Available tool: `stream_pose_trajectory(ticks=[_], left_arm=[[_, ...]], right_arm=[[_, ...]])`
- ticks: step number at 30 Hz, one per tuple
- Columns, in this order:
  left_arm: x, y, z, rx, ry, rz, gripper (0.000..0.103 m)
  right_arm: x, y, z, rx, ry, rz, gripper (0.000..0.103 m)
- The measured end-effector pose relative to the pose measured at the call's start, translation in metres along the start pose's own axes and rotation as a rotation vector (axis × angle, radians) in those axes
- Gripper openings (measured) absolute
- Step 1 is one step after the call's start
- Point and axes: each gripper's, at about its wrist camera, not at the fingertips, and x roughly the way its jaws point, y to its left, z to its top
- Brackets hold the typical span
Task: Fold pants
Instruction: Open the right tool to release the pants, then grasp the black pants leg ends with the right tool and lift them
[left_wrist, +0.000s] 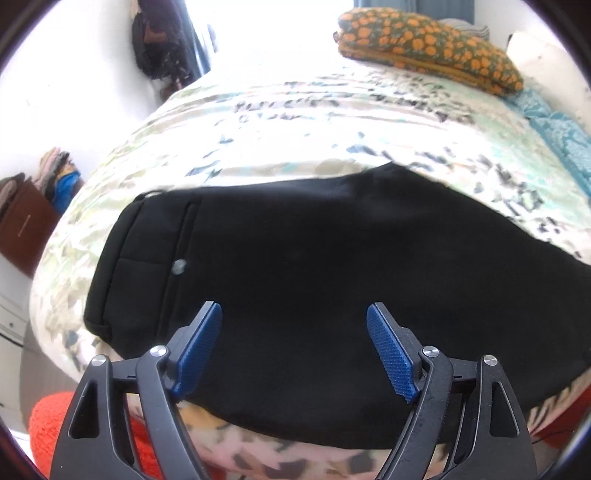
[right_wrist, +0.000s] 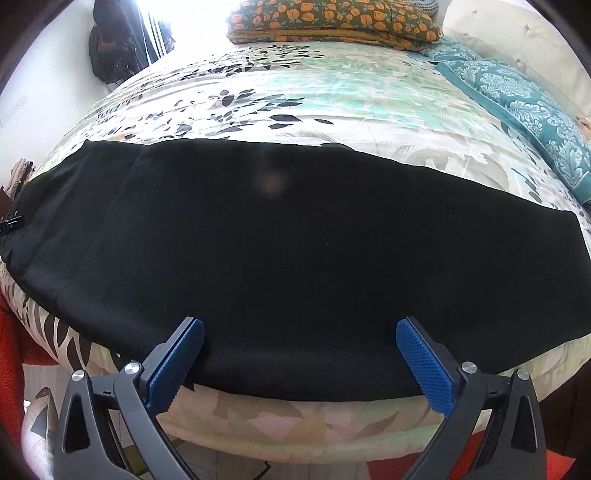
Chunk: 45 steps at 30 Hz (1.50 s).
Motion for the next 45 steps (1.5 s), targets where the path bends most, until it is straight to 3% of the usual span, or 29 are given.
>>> stream_pose_trajectory(ticks=[3,5,7,9,10,11,13,16,19,20,24,26,30,37,38,39,40,42,45], left_arm=[[-0.022,-0.049,-0.003,0.080,-0.042,-0.138,0.083],[-0.024,-0.085,-0.013,0.183,-0.020,-0.212,0.083],[-0.014,-0.113,-0.029,0.293,0.023,-0.222,0.083],[0.007,-0.126,-0.047,0.372,0.105,-0.178,0.083],[0.016,-0.125,-0.054,0.375,0.144,-0.171,0.084],[0.015,-0.118,-0.056,0.345,0.122,-0.205,0.084],[0.016,-0.109,-0.050,0.314,0.136,-0.206,0.084],[0.018,-0.103,-0.051,0.275,0.133,-0.193,0.084],[0.015,-0.101,-0.053,0.269,0.129,-0.189,0.084],[0.014,-0.101,-0.054,0.273,0.126,-0.184,0.084],[0.013,-0.099,-0.055,0.275,0.121,-0.179,0.084],[0.013,-0.099,-0.054,0.274,0.121,-0.179,0.084],[0.014,-0.101,-0.055,0.280,0.116,-0.171,0.084],[0.010,-0.104,-0.053,0.265,0.120,-0.159,0.081],[0.005,-0.107,-0.051,0.260,0.114,-0.172,0.081],[-0.003,-0.112,-0.050,0.265,0.096,-0.203,0.081],[-0.012,-0.119,-0.049,0.281,0.067,-0.234,0.081],[-0.028,-0.135,-0.049,0.327,0.018,-0.288,0.083],[-0.030,-0.153,-0.055,0.364,0.036,-0.347,0.083]], right_arm=[[-0.009,-0.009,0.000,0.033,0.023,0.019,0.102],[-0.029,-0.028,0.003,0.117,-0.025,0.048,0.100],[-0.060,-0.070,0.004,0.292,-0.131,0.088,0.099],[-0.093,-0.131,-0.006,0.516,-0.246,0.105,0.099],[-0.107,-0.164,-0.014,0.631,-0.291,0.105,0.099],[-0.115,-0.196,-0.024,0.736,-0.317,0.102,0.100],[-0.119,-0.255,-0.046,0.925,-0.315,0.093,0.100],[-0.096,-0.309,-0.062,1.013,-0.219,0.170,0.100],[-0.066,-0.319,-0.077,1.107,-0.170,0.394,0.095],[-0.061,-0.318,-0.076,1.113,-0.173,0.435,0.090],[-0.060,-0.313,-0.065,1.066,-0.213,0.482,0.087],[-0.055,-0.312,-0.063,1.065,-0.183,0.446,0.087],[-0.040,-0.318,-0.059,1.068,-0.159,0.459,0.087],[-0.033,-0.318,-0.050,0.992,-0.174,0.390,0.086],[-0.034,-0.317,-0.048,0.973,-0.160,0.357,0.072],[-0.034,-0.318,-0.048,0.973,-0.147,0.335,0.037],[-0.033,-0.320,-0.052,0.997,-0.151,0.372,0.023],[-0.040,-0.316,-0.053,1.003,-0.173,0.370,0.021],[-0.068,-0.289,-0.036,0.888,-0.249,0.413,0.018]])
